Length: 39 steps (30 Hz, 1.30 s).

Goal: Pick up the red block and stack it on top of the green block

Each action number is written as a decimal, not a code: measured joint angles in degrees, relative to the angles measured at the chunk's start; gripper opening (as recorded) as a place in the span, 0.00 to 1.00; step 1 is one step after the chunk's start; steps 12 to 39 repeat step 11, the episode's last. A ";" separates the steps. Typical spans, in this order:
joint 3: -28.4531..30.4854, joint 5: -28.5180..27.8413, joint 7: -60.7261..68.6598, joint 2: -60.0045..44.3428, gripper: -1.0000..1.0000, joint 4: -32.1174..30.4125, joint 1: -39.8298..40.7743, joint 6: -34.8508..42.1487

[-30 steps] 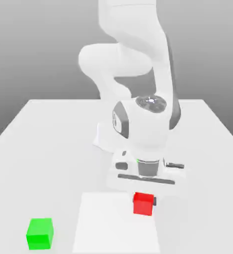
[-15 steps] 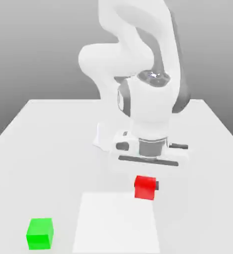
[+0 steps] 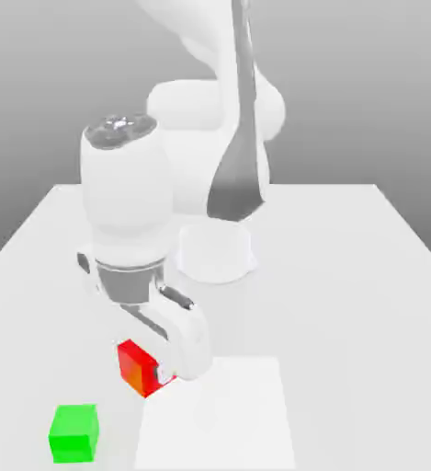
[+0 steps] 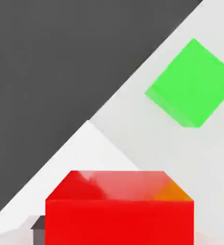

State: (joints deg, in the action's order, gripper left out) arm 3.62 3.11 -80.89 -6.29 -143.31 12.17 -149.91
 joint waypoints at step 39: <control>2.21 1.20 -2.42 -11.00 1.00 4.44 3.19 -6.18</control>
